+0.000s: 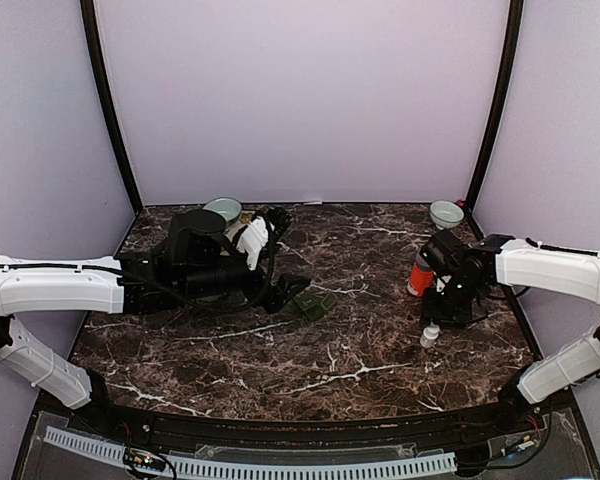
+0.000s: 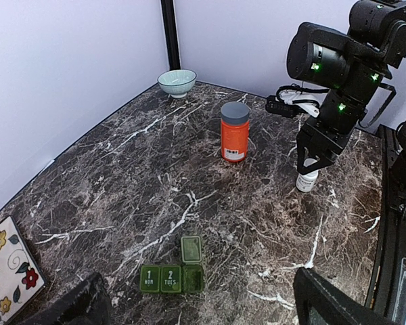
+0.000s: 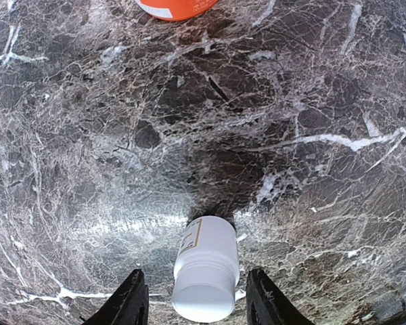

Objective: Sort the pills into containers
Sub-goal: Pick up the pill bottle from the center of the board.

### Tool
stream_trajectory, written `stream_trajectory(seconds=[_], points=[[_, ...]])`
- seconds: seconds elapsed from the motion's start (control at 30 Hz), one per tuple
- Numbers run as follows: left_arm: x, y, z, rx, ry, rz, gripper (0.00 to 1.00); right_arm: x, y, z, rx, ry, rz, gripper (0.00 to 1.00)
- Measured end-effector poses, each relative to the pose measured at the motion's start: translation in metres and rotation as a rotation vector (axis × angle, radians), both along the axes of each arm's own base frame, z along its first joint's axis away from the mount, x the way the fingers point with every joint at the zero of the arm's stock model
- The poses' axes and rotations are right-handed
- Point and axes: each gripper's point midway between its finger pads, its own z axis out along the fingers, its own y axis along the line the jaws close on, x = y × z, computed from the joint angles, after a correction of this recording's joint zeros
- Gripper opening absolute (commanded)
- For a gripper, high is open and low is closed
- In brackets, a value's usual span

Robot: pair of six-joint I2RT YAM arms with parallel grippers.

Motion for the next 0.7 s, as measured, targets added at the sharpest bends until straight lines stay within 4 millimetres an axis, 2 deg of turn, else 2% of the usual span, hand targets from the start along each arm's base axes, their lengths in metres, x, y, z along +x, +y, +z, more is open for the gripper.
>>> stream_trajectory(seconds=[0.7], points=[[-0.0001,0.0003,-0.0009,0.003,0.002,0.000,0.97,-0.0016,0.0009,-0.0005,0.004,0.008,0.009,0.43]])
